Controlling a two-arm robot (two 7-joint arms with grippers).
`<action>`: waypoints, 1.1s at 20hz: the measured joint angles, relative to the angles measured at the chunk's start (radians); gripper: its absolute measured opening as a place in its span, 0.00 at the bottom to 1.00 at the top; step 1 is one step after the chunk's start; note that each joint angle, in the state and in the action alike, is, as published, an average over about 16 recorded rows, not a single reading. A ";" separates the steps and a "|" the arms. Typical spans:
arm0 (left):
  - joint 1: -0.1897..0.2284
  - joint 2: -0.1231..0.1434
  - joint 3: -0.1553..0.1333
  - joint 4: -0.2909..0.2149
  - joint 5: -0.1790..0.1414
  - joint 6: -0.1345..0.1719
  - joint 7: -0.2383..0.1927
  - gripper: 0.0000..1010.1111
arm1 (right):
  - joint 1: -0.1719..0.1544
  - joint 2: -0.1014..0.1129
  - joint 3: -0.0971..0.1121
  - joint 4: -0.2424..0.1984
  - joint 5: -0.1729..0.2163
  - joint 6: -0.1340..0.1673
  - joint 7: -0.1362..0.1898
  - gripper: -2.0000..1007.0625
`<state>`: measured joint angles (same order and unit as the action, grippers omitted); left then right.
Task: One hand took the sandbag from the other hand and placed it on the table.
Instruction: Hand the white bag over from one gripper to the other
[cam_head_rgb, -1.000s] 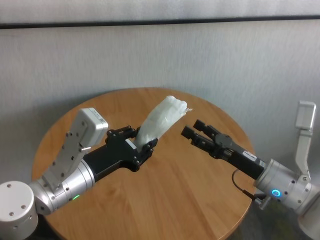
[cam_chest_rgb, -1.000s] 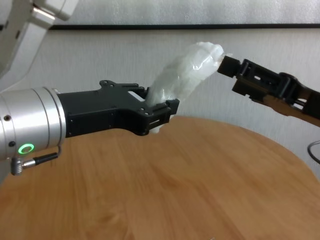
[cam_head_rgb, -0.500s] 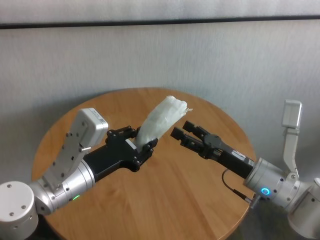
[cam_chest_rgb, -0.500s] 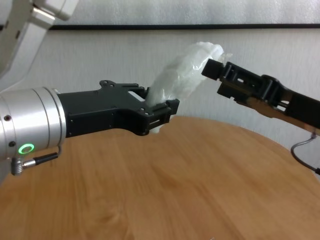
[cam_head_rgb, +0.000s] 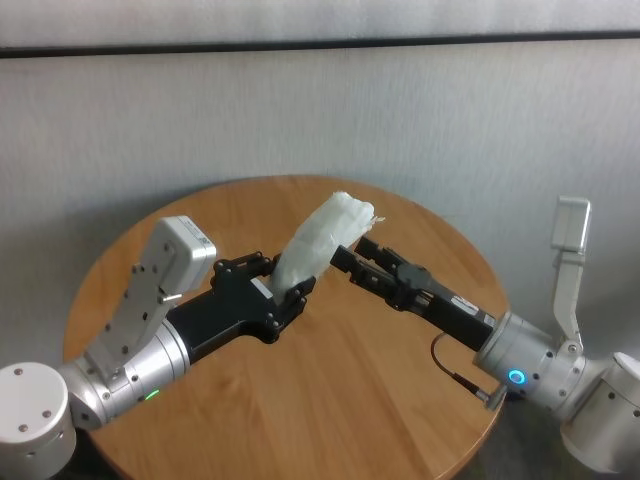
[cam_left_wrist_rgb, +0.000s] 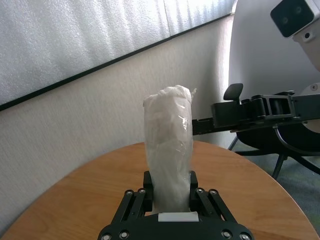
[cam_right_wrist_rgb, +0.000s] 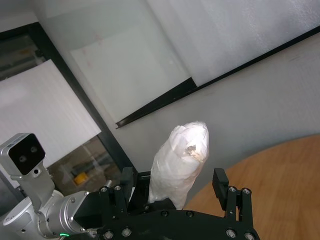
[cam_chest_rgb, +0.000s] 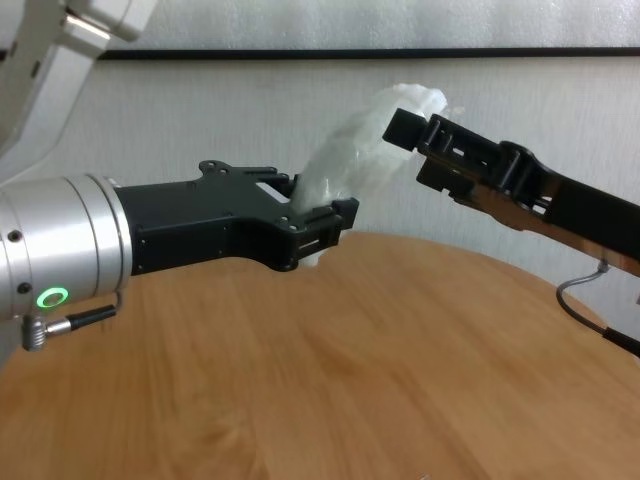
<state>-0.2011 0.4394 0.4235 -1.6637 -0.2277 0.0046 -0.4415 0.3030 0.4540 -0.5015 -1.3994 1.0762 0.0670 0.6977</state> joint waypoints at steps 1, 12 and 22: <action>0.000 0.000 0.000 0.000 0.000 0.000 0.000 0.41 | 0.003 -0.002 -0.003 0.003 0.002 0.000 -0.003 0.99; 0.000 0.000 0.000 0.000 0.000 0.000 0.000 0.41 | 0.034 -0.017 -0.028 0.033 0.017 -0.006 -0.023 0.99; 0.000 0.000 0.000 0.000 0.000 0.000 0.000 0.41 | 0.048 -0.026 -0.043 0.042 0.021 -0.012 -0.024 0.99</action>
<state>-0.2011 0.4394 0.4235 -1.6637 -0.2277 0.0046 -0.4415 0.3511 0.4281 -0.5445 -1.3572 1.0969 0.0545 0.6736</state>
